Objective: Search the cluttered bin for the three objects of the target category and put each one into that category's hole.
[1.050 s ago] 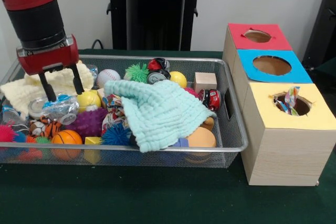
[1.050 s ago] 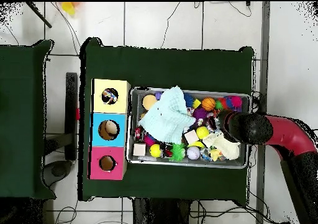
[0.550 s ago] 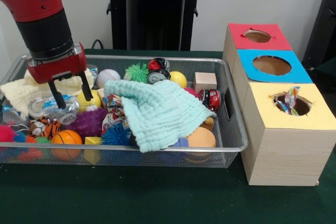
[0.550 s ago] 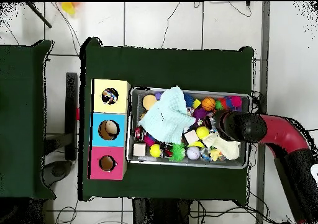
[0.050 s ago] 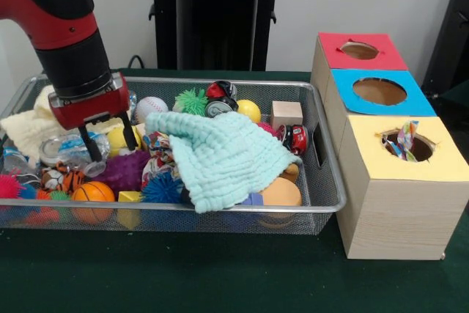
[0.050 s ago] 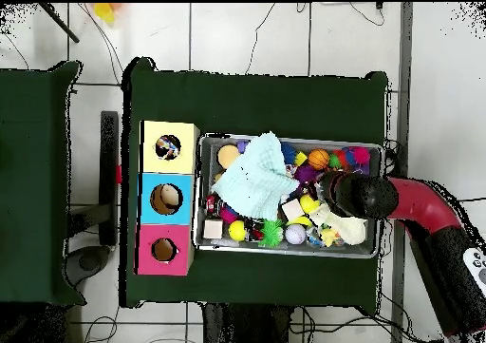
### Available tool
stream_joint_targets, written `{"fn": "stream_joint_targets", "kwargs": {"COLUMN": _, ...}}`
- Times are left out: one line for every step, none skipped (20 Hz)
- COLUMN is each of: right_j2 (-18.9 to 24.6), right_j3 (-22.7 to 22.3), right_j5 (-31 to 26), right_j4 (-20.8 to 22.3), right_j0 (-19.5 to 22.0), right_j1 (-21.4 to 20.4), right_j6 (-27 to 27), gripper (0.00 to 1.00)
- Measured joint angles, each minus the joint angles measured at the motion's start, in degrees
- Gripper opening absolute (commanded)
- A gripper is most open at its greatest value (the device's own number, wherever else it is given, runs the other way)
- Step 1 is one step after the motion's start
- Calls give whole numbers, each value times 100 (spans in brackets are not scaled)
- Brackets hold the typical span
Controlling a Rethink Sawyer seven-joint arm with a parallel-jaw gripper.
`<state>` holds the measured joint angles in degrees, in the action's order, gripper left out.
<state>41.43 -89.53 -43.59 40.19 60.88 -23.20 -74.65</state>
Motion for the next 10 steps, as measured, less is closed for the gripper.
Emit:
{"fn": "stream_joint_targets", "kwargs": {"right_j2": 0, "right_j3": 4, "right_j5": 2, "right_j4": 12, "right_j0": 0, "right_j1": 0, "right_j6": 0, "gripper": 100}}
{"fn": "stream_joint_targets", "kwargs": {"right_j2": 0, "right_j3": 12, "right_j5": 14, "right_j4": 32, "right_j0": -1, "right_j1": -1, "right_j6": 0, "gripper": 100}}
{"fn": "stream_joint_targets", "kwargs": {"right_j2": 0, "right_j3": 12, "right_j5": 25, "right_j4": 35, "right_j0": 0, "right_j1": -2, "right_j6": 0, "gripper": 100}}
{"fn": "stream_joint_targets", "kwargs": {"right_j2": 0, "right_j3": 12, "right_j5": 32, "right_j4": 36, "right_j0": 0, "right_j1": -3, "right_j6": 0, "gripper": 100}}
{"fn": "stream_joint_targets", "kwargs": {"right_j2": 0, "right_j3": 13, "right_j5": 40, "right_j4": 38, "right_j0": -1, "right_j1": -4, "right_j6": 0, "gripper": 100}}
{"fn": "stream_joint_targets", "kwargs": {"right_j2": 0, "right_j3": 12, "right_j5": 56, "right_j4": 39, "right_j0": -1, "right_j1": -4, "right_j6": 0, "gripper": 100}}
{"fn": "stream_joint_targets", "kwargs": {"right_j2": 0, "right_j3": 12, "right_j5": 76, "right_j4": 42, "right_j0": 0, "right_j1": -4, "right_j6": 0, "gripper": 100}}
{"fn": "stream_joint_targets", "kwargs": {"right_j2": 0, "right_j3": 12, "right_j5": 84, "right_j4": 43, "right_j0": 0, "right_j1": -4, "right_j6": 0, "gripper": 100}}
{"fn": "stream_joint_targets", "kwargs": {"right_j2": 0, "right_j3": 15, "right_j5": 105, "right_j4": 49, "right_j0": -1, "right_j1": -3, "right_j6": 0, "gripper": 100}}
{"fn": "stream_joint_targets", "kwargs": {"right_j2": 0, "right_j3": 16, "right_j5": 114, "right_j4": 50, "right_j0": -1, "right_j1": -4, "right_j6": 0, "gripper": 100}}
